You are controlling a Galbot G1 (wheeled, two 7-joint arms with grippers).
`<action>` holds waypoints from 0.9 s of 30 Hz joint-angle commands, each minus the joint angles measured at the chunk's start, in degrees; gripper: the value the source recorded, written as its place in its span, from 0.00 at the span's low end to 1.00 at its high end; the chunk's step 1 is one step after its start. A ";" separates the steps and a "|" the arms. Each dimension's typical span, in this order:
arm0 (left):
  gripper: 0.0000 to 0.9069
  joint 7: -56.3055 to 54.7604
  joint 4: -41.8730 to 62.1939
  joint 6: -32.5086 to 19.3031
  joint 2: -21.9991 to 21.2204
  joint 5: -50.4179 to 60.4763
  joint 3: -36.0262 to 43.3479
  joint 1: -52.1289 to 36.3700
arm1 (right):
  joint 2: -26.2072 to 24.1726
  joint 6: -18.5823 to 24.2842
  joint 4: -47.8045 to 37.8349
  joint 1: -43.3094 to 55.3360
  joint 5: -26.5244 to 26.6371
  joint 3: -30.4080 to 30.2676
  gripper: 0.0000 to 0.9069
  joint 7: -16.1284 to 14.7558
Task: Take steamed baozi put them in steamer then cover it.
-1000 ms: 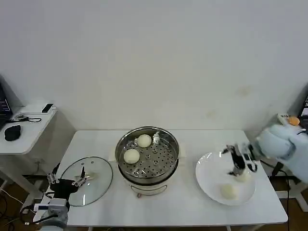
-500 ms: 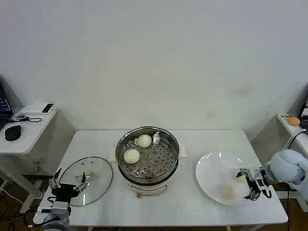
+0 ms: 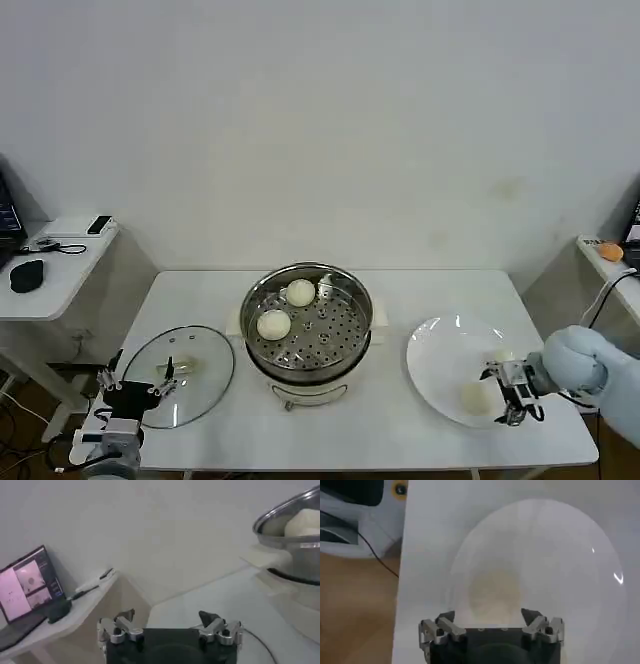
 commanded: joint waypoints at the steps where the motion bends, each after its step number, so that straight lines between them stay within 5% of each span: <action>1: 1.00 -0.01 0.16 -0.02 -0.05 0.01 0.07 -0.04 | 2.23 -0.27 -1.48 0.18 -0.66 -0.14 1.00 0.27; 4: 1.00 -0.03 0.18 -0.02 -0.10 0.03 0.14 -0.06 | 2.38 -0.75 -1.67 0.68 -0.33 -0.28 1.00 0.14; 15: 1.00 -0.08 0.14 0.00 -0.23 0.03 0.25 -0.23 | 2.08 -2.11 -1.63 1.23 0.54 -1.37 0.74 -0.88; 27: 1.00 -0.11 -0.03 0.05 -0.42 -0.05 0.27 -0.45 | 1.50 -2.02 -2.07 6.92 1.91 -4.54 0.70 -3.25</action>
